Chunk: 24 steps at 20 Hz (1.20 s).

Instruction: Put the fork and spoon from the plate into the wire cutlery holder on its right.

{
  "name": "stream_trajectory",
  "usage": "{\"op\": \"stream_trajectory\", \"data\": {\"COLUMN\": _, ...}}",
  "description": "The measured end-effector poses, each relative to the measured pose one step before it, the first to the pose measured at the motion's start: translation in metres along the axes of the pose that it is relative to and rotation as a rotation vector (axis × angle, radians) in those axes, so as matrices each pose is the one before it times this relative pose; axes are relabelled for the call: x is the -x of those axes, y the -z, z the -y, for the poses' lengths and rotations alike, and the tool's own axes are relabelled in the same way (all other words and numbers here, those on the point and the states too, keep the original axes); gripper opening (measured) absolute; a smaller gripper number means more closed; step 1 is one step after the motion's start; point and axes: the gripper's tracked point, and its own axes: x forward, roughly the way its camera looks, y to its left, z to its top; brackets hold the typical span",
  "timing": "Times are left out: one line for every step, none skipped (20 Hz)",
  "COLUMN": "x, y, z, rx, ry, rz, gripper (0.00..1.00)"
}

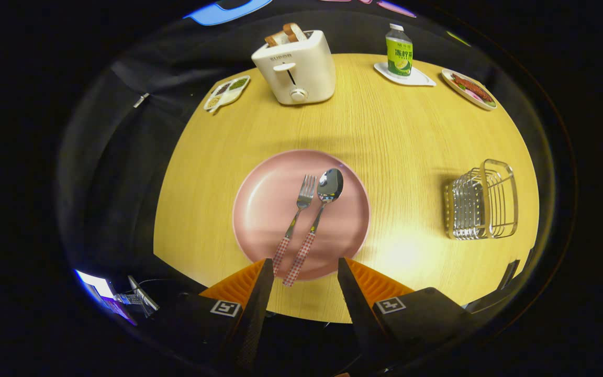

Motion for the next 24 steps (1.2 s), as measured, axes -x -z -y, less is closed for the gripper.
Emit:
{"op": "stream_trajectory", "data": {"x": -0.00708, "y": 0.00209, "z": -0.00025, "rx": -0.01435, "ry": 0.00906, "rz": -0.02007, "gripper": 0.78}}
{"op": "stream_trajectory", "data": {"x": -0.00714, "y": 0.00113, "z": -0.00106, "rx": -0.01744, "ry": 0.00605, "rz": -0.01717, "gripper": 0.78}}
{"op": "stream_trajectory", "data": {"x": -0.00628, "y": 0.00278, "z": 0.00077, "rx": -0.01730, "ry": 0.00869, "rz": -0.02034, "gripper": 0.67}}
{"op": "stream_trajectory", "data": {"x": -0.00548, "y": 0.00067, "z": -0.00055, "rx": -0.01552, "ry": 0.00332, "rz": -0.01386, "gripper": 0.66}}
{"op": "stream_trajectory", "data": {"x": -0.00577, "y": 0.00023, "z": -0.00102, "rx": -0.01458, "ry": 0.00140, "rz": -0.01019, "gripper": 0.67}}
{"op": "stream_trajectory", "data": {"x": -0.00525, "y": 0.00020, "z": -0.00038, "rx": -0.00671, "ry": 0.00387, "rz": -0.01120, "gripper": 0.67}}
{"op": "stream_trajectory", "data": {"x": -0.00429, "y": 0.00064, "z": 0.00214, "rx": -0.00325, "ry": 0.01334, "rz": -0.01087, "gripper": 0.67}}
{"op": "stream_trajectory", "data": {"x": -0.00387, "y": -0.00139, "z": 0.00241, "rx": -0.00379, "ry": 0.01521, "rz": -0.00250, "gripper": 0.67}}
{"op": "stream_trajectory", "data": {"x": -0.00330, "y": 0.00058, "z": 0.00133, "rx": -0.00513, "ry": 0.01438, "rz": -0.00840, "gripper": 0.63}}
{"op": "stream_trajectory", "data": {"x": -0.00053, "y": -0.00013, "z": -0.00021, "rx": -0.00741, "ry": 0.00785, "rz": -0.00764, "gripper": 0.57}}
{"op": "stream_trajectory", "data": {"x": -0.00549, "y": -0.00054, "z": 0.00058, "rx": 0.00022, "ry": 0.00927, "rz": -0.01096, "gripper": 0.53}}
{"op": "stream_trajectory", "data": {"x": -0.00149, "y": 0.00328, "z": -0.00008, "rx": -0.00854, "ry": 0.00275, "rz": -0.01405, "gripper": 0.52}}
{"op": "stream_trajectory", "data": {"x": -0.00654, "y": 0.00305, "z": 0.00110, "rx": -0.00348, "ry": 0.01313, "rz": -0.02272, "gripper": 0.44}}
{"op": "stream_trajectory", "data": {"x": -0.00199, "y": 0.00182, "z": 0.00034, "rx": -0.00307, "ry": 0.00593, "rz": -0.02436, "gripper": 0.40}}
{"op": "stream_trajectory", "data": {"x": -0.00120, "y": 0.00102, "z": 0.00255, "rx": 0.00084, "ry": 0.01480, "rz": -0.00497, "gripper": 0.25}}
{"op": "stream_trajectory", "data": {"x": -0.00110, "y": 0.00046, "z": 0.00074, "rx": 0.00459, "ry": 0.00492, "rz": -0.00735, "gripper": 0.20}}
{"op": "stream_trajectory", "data": {"x": -0.00034, "y": -0.00212, "z": 0.00192, "rx": -0.00768, "ry": 0.00468, "rz": 0.00868, "gripper": 0.21}}
{"op": "stream_trajectory", "data": {"x": 0.00131, "y": -0.00208, "z": 0.00132, "rx": 0.00808, "ry": 0.00171, "rz": 0.00418, "gripper": 0.16}}
{"op": "stream_trajectory", "data": {"x": 0.00159, "y": 0.00063, "z": 0.00126, "rx": 0.00600, "ry": -0.00326, "rz": 0.00130, "gripper": 0.14}}
{"op": "stream_trajectory", "data": {"x": 0.00203, "y": -0.00035, "z": 0.00068, "rx": -0.00195, "ry": -0.00650, "rz": 0.00313, "gripper": 0.14}}
{"op": "stream_trajectory", "data": {"x": 0.00286, "y": -0.00093, "z": 0.00096, "rx": -0.00301, "ry": -0.00878, "rz": 0.00640, "gripper": 0.13}}
{"op": "stream_trajectory", "data": {"x": 0.00469, "y": -0.00117, "z": -0.00054, "rx": -0.00103, "ry": -0.01429, "rz": 0.00713, "gripper": 0.13}}
{"op": "stream_trajectory", "data": {"x": 0.00445, "y": -0.00113, "z": -0.00082, "rx": 0.00177, "ry": -0.01555, "rz": 0.00849, "gripper": 0.13}}
{"op": "stream_trajectory", "data": {"x": 0.00488, "y": -0.00165, "z": -0.00003, "rx": 0.00564, "ry": -0.00909, "rz": 0.00896, "gripper": 0.13}}
